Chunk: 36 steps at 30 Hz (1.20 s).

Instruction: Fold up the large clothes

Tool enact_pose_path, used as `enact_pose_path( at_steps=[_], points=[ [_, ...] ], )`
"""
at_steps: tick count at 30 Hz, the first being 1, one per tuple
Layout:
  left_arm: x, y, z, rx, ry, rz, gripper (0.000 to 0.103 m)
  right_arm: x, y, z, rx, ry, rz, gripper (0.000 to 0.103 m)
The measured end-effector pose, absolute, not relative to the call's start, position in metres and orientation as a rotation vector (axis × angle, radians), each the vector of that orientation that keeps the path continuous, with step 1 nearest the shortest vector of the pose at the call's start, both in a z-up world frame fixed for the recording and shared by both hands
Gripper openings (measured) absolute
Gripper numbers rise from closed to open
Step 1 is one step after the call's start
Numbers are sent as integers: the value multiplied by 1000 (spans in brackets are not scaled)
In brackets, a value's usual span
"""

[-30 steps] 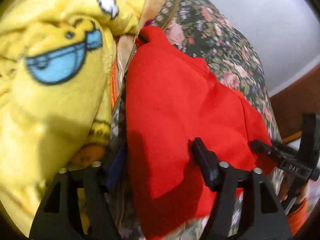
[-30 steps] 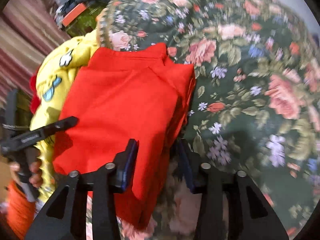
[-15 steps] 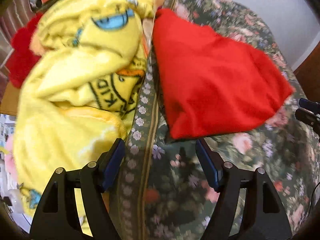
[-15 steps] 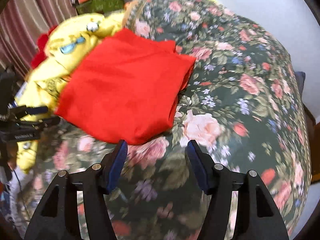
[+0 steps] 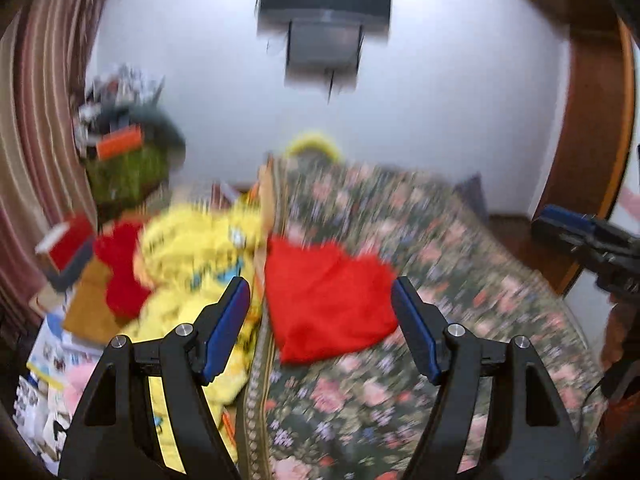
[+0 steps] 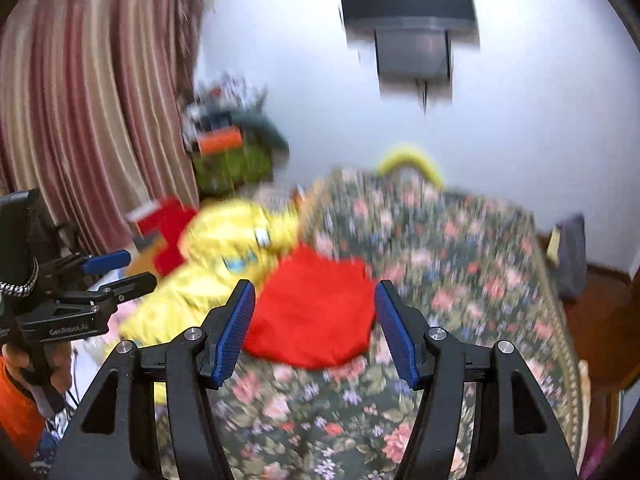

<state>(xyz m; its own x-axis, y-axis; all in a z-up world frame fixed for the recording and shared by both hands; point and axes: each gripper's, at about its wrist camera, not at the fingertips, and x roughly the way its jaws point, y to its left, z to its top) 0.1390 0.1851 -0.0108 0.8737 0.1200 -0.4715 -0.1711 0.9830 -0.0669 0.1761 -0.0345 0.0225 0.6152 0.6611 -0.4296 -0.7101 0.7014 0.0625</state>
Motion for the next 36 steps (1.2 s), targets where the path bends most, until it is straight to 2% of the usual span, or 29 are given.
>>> enact_pose_path(
  at_steps=[5,11,13,17,21,36],
  points=[
    [81,157,36,-83,295,142,72,121,-53,54,-73,265,803,58],
    [33,130,49,-46,158,159,72,81,-64,63,-26,157,812,59],
    [25,124,47,-45,142,170,73,78,-65,63,-21,143,806,72],
    [16,117,41,-21,128,210,95,72,-67,61,-22,118,770,84],
    [10,112,36,-13,128,216,100,71,-67,60,-26,115,731,103],
    [5,111,32,-23,132,216,102,66,-71,56,-45,128,700,103]
  ],
)
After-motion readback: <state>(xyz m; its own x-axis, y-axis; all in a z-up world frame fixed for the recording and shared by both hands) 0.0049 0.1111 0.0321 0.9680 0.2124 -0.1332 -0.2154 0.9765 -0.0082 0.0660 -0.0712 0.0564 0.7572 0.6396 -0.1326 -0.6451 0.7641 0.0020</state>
